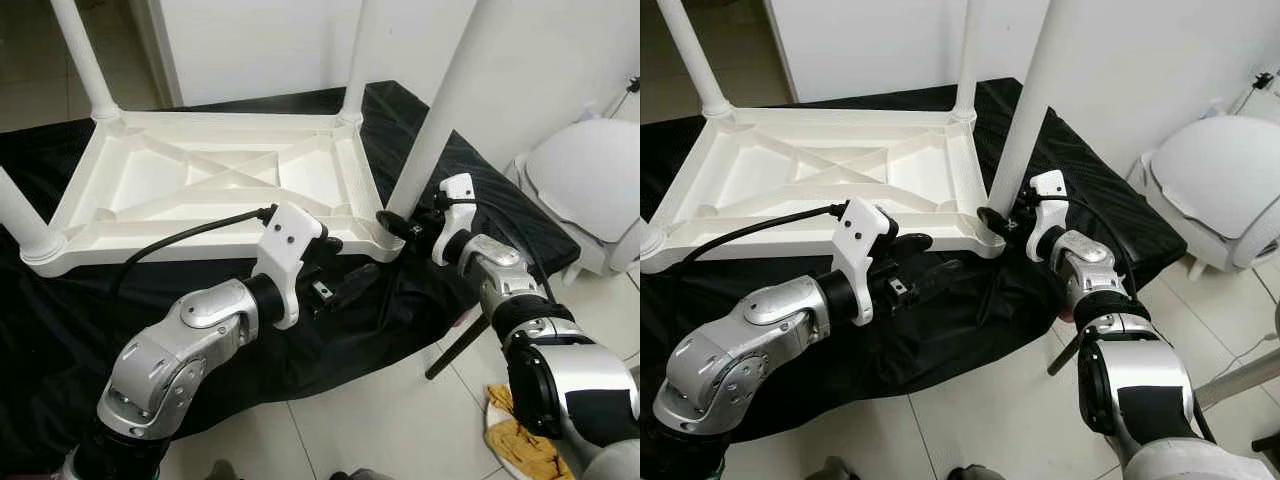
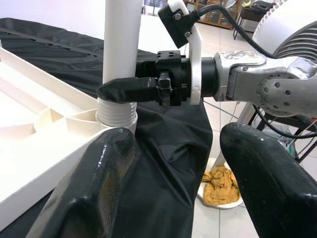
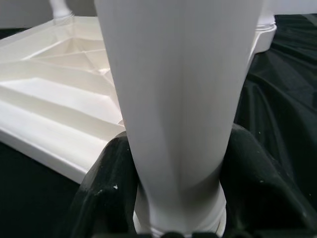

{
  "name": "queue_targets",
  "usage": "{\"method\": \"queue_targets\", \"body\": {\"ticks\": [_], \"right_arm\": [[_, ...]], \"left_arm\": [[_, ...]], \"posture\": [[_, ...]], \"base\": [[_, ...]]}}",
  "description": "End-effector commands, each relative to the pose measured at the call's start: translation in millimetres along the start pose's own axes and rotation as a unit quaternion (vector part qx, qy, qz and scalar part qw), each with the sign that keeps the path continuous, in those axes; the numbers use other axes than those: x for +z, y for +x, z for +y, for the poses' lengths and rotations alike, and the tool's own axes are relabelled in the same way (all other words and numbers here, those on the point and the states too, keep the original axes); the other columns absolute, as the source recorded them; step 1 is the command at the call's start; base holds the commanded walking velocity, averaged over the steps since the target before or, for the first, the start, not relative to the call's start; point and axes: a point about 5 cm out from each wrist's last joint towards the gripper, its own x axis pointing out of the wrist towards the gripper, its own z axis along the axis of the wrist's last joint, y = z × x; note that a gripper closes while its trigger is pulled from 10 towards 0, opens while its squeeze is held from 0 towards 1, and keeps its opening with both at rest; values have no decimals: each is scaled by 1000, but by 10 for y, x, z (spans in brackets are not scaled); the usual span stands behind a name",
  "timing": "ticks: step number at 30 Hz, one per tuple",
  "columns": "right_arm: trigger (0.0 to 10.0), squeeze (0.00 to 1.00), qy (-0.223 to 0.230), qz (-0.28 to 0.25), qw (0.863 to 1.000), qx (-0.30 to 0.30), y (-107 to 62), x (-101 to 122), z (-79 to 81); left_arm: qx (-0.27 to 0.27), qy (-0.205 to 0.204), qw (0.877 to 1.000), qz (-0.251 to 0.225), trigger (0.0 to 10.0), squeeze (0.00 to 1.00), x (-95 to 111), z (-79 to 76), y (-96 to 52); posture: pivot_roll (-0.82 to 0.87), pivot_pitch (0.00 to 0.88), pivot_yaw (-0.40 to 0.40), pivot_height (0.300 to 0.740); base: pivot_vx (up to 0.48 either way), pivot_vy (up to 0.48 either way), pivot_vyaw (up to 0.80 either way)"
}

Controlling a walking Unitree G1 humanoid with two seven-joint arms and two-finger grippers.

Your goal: Building children table

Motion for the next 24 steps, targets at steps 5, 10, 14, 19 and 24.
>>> {"method": "queue_targets", "body": {"ticks": [5,10,14,19,24], "right_arm": [[0,0,45,44,997,-49,-121,-267,-66],[0,0,41,43,997,-54,-110,-265,-56],[0,0,24,38,997,-67,-60,-252,-11],[0,0,14,24,996,-87,14,-231,70],[0,0,17,12,994,-111,58,-225,123]], "left_arm": [[-16,7,1000,1,10000,0,33,-35,-14],[-16,6,1000,1,10000,0,33,-43,-15],[-15,4,1000,0,10000,0,27,-55,-16],[-13,0,1000,-1,10000,0,18,-61,-7],[-13,-1,1000,-3,10000,0,19,-67,-8]], "posture": [[-13,87,-19,740],[-8,91,-27,740],[-9,95,-35,740],[-9,96,-40,740],[-11,96,-43,740]], "base": [[0,0,0],[0,0,0],[0,0,0],[0,0,0],[0,0,0]]}}
